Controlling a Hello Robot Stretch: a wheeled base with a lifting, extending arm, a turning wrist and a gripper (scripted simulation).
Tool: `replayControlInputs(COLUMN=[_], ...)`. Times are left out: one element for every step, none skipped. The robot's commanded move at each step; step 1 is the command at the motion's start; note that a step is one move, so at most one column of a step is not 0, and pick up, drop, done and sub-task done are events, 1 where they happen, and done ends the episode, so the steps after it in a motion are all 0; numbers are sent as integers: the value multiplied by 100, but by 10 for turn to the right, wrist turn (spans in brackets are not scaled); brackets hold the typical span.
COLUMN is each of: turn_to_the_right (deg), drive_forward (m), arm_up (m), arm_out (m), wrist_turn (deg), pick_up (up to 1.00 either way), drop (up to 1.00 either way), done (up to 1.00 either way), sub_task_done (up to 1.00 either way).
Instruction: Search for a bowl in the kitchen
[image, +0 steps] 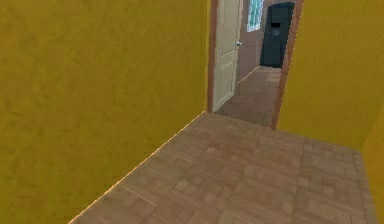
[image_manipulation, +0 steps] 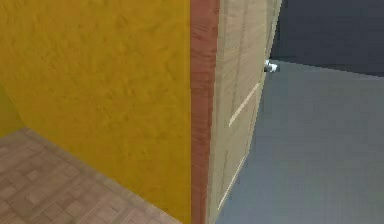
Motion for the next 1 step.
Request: replayControlInputs(turn_to_the_right=[120], drive_forward=[0], arm_up=[0], arm_out=[0], wrist_turn=[0], pick_up=[0], drop=[0], done=[0], sub_task_done=[0])
